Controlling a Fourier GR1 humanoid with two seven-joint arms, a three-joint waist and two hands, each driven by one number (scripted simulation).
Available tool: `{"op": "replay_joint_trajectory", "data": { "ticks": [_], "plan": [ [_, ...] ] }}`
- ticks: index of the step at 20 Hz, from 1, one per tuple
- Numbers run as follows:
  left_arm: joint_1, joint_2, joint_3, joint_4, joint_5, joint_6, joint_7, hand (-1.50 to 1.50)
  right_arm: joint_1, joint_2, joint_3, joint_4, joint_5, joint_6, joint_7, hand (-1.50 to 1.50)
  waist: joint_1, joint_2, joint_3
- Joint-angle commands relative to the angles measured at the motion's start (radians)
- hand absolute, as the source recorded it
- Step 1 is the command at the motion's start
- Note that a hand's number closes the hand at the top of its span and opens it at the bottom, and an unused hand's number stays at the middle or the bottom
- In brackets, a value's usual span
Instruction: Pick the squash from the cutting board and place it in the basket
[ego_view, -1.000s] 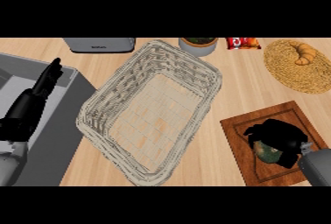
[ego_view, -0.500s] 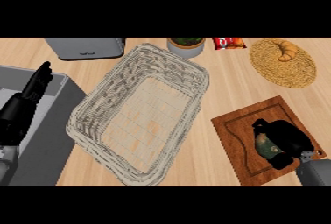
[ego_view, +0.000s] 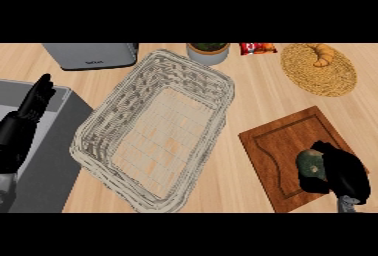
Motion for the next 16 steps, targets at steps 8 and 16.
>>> {"op": "replay_joint_trajectory", "data": {
  "ticks": [8, 16],
  "plan": [
    [0.009, -0.027, -0.025, 0.028, -0.001, -0.014, -0.046, 0.0, -0.007, 0.259, 0.099, -0.683, -0.097, -0.115, 0.173, 1.5, 0.034, 0.015, -0.013],
    [-0.065, -0.07, -0.083, 0.057, -0.042, 0.016, -0.035, 0.0, -0.365, 0.264, 0.294, -0.917, 0.004, 0.256, 0.566, 1.5, 0.081, 0.027, -0.013]
  ]
}}
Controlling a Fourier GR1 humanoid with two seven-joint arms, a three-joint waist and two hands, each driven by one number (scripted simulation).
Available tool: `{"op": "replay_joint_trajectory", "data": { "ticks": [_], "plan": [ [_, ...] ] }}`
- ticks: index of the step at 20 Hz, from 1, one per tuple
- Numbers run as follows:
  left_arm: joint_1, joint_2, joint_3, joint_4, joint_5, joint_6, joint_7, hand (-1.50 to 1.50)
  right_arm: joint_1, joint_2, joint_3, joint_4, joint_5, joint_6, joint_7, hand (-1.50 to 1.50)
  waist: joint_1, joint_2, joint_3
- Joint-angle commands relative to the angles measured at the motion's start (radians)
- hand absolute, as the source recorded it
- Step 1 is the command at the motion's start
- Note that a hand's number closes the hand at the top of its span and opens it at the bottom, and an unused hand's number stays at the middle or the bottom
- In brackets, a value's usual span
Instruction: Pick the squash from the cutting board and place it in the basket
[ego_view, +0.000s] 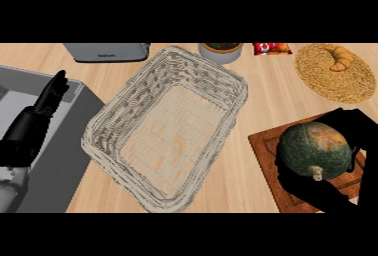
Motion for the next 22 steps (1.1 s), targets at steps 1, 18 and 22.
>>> {"op": "replay_joint_trajectory", "data": {
  "ticks": [1, 18, 22],
  "plan": [
    [-0.019, -0.047, -0.005, 0.014, 0.005, 0.003, -0.002, 0.0, -0.193, 0.016, 0.116, -0.088, 0.006, 0.151, 0.212, 1.5, 0.02, 0.007, -0.017],
    [-0.08, -0.05, -0.036, 0.071, -0.001, 0.004, -0.009, 0.0, -0.861, 0.017, 0.036, 0.587, -0.316, 0.058, 0.586, 1.5, 0.05, 0.015, -0.016],
    [-0.118, -0.063, -0.049, 0.105, -0.004, 0.002, -0.001, 0.0, -0.902, 0.017, 0.092, 0.658, -0.4, 0.03, 0.66, 1.5, 0.038, 0.014, -0.016]
  ]
}}
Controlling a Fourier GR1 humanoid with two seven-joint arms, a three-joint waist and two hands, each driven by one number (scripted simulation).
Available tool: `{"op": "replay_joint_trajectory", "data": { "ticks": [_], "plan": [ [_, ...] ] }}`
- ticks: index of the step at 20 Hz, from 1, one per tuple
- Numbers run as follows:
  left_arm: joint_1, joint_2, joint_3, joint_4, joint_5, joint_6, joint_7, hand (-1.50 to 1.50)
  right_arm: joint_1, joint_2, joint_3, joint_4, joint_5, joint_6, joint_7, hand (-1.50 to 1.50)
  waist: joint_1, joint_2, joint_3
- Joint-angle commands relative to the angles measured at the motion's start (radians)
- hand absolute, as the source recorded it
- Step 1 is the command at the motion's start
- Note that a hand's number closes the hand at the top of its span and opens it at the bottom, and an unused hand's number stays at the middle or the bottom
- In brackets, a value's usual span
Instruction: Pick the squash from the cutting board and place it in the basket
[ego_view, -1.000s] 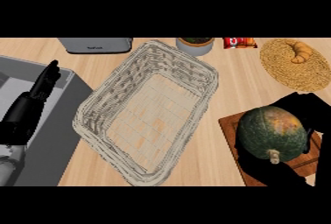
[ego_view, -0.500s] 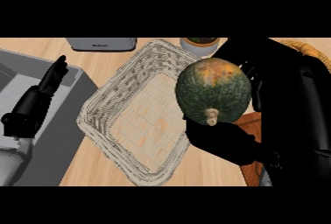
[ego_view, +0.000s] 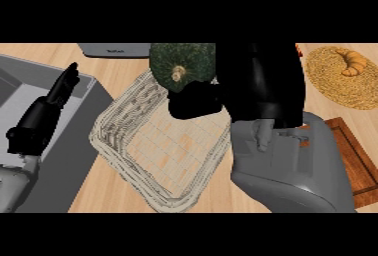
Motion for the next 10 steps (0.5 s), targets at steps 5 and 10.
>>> {"op": "replay_joint_trajectory", "data": {
  "ticks": [5, 10],
  "plan": [
    [-0.001, -0.026, 0.005, 0.041, 0.008, -0.003, -0.029, 0.0, -0.106, 0.007, 0.039, 0.248, -0.073, 0.027, 0.233, 1.5, -0.009, 0.004, -0.015],
    [0.011, -0.035, -0.007, 0.032, 0.005, 0.018, -0.013, 0.0, -0.134, 0.007, 0.086, 0.332, -0.058, 0.151, 0.244, 1.5, -0.026, -0.003, -0.015]
  ]
}}
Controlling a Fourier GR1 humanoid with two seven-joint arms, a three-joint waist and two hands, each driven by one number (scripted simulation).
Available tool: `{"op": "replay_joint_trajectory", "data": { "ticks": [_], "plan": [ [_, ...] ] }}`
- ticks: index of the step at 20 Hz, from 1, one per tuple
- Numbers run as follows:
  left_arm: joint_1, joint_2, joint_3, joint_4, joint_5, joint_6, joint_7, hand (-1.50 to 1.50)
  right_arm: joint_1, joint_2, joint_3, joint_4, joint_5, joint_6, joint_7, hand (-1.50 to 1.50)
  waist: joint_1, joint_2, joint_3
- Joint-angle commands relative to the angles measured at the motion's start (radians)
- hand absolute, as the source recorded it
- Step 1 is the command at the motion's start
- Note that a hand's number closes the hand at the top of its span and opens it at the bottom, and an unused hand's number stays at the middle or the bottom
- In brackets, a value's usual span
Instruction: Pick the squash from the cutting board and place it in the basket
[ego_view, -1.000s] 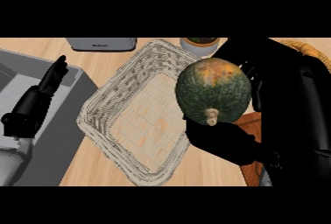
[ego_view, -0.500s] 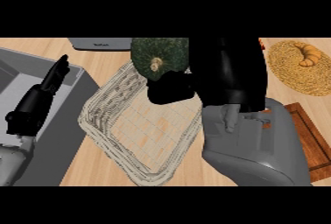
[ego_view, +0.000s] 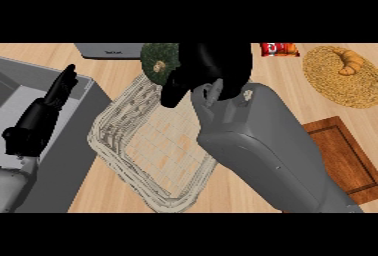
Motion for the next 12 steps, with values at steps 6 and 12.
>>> {"op": "replay_joint_trajectory", "data": {
  "ticks": [6, 12],
  "plan": [
    [0.031, -0.028, -0.002, -0.023, 0.004, 0.025, -0.006, 0.0, -0.051, 0.009, 0.024, 0.116, -0.066, 0.155, 0.191, -1.5, -0.008, 0.0, -0.013],
    [0.022, -0.012, 0.02, 0.004, 0.017, 0.001, -0.024, 0.0, -0.039, 0.009, 0.029, 0.141, -0.167, 0.024, 0.162, -1.5, -0.004, 0.005, -0.012]
  ]
}}
